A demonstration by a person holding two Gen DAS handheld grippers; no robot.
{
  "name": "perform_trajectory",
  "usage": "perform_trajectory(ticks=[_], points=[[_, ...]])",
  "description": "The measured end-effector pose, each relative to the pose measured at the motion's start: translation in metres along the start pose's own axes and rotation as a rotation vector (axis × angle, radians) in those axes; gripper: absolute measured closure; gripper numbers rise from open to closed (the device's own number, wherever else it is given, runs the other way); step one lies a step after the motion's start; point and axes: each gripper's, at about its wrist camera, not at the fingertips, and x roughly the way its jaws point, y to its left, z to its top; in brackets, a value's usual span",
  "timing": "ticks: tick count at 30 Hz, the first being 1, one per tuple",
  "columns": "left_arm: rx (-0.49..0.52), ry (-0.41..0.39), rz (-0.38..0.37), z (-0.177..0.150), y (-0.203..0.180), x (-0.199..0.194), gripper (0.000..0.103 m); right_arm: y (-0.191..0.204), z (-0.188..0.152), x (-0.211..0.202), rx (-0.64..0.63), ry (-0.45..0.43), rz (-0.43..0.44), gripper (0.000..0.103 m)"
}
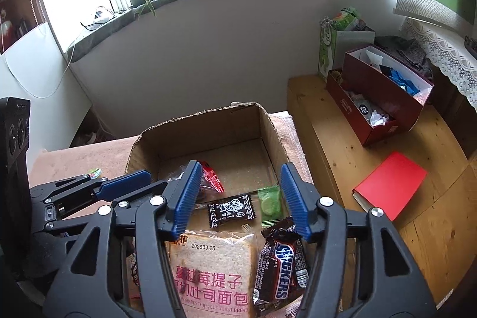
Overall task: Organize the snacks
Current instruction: 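Carry the black candy and green mint packet into the box and release them, then grasp the green jelly cup with the left tool while the right tool grasps the green ball candy bag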
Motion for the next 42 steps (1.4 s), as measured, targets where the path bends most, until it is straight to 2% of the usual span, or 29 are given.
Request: perform_trajectory(ticks=[8,12,18,23,29,34,42], points=[[-0.023,-0.024,0.000,-0.008,0.008,-0.021,0.078,0.008,-0.003,-0.024,0.009,-0.028,-0.004,0.043],[-0.045,-0.046,0.007,-0.012,0.018,-0.039,0.078,0.020,-0.007,-0.040,0.003,-0.054,0.002,0.035],[-0.094,-0.083,0.028,-0.020,0.043,-0.068,0.078,0.047,-0.015,-0.061,-0.012,-0.081,0.029,0.035],[-0.140,-0.105,0.052,-0.031,0.067,-0.090,0.078,0.084,-0.026,-0.070,-0.078,-0.080,0.032,0.035],[-0.186,-0.132,0.078,-0.048,0.095,-0.117,0.078,0.126,-0.051,-0.075,-0.155,-0.117,0.046,0.023],[-0.231,-0.158,0.112,-0.064,0.120,-0.143,0.078,0.143,-0.071,-0.068,-0.124,-0.097,0.144,0.023],[-0.276,-0.202,0.181,-0.073,0.163,-0.180,0.078,0.171,-0.097,-0.052,-0.161,-0.046,0.136,0.023]])
